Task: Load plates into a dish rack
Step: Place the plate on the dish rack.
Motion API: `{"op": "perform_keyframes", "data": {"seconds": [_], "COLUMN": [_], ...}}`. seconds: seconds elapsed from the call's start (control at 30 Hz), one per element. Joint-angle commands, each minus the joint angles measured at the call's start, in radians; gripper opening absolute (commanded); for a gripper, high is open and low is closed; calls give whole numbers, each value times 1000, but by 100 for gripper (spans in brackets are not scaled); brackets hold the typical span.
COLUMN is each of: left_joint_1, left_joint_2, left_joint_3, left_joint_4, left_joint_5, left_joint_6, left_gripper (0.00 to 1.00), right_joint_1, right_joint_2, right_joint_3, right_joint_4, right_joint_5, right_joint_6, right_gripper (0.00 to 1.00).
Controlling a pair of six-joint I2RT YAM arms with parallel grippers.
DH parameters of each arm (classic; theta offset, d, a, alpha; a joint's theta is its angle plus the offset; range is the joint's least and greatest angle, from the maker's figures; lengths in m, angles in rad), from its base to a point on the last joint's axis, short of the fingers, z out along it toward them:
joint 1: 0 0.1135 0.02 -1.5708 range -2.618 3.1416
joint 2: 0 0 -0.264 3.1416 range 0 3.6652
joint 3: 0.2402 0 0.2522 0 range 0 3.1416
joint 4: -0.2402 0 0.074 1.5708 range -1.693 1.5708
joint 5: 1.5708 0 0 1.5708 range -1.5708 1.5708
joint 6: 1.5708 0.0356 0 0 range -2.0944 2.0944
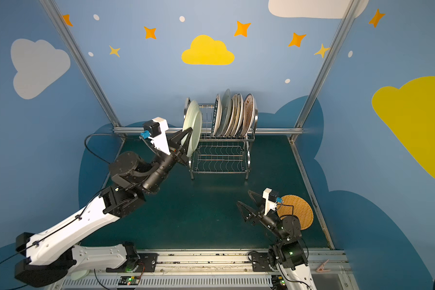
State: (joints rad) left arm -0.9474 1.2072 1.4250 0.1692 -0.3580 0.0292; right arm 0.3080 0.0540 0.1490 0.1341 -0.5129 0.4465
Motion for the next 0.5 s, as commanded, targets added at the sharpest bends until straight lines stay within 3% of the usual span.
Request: {"op": "perform_keyframes", "data": {"seconds": [0.0,0.47], "left_joint_1": [51,233], "left_joint_2": [37,348], "left_joint_3": [110,401], "left_joint_4": [76,83], "left_joint_5": [73,200], "left_joint_6": [-53,-204], "left_gripper": [4,4], "right_joint_1": [8,31], "right_joint_2": [-10,44], "right_joint_3": [-9,-9], "right_joint_4": [-5,11], "right_joint_5": [23,26], "right_joint_6": [-29,-41], "right_gripper": [89,90]}}
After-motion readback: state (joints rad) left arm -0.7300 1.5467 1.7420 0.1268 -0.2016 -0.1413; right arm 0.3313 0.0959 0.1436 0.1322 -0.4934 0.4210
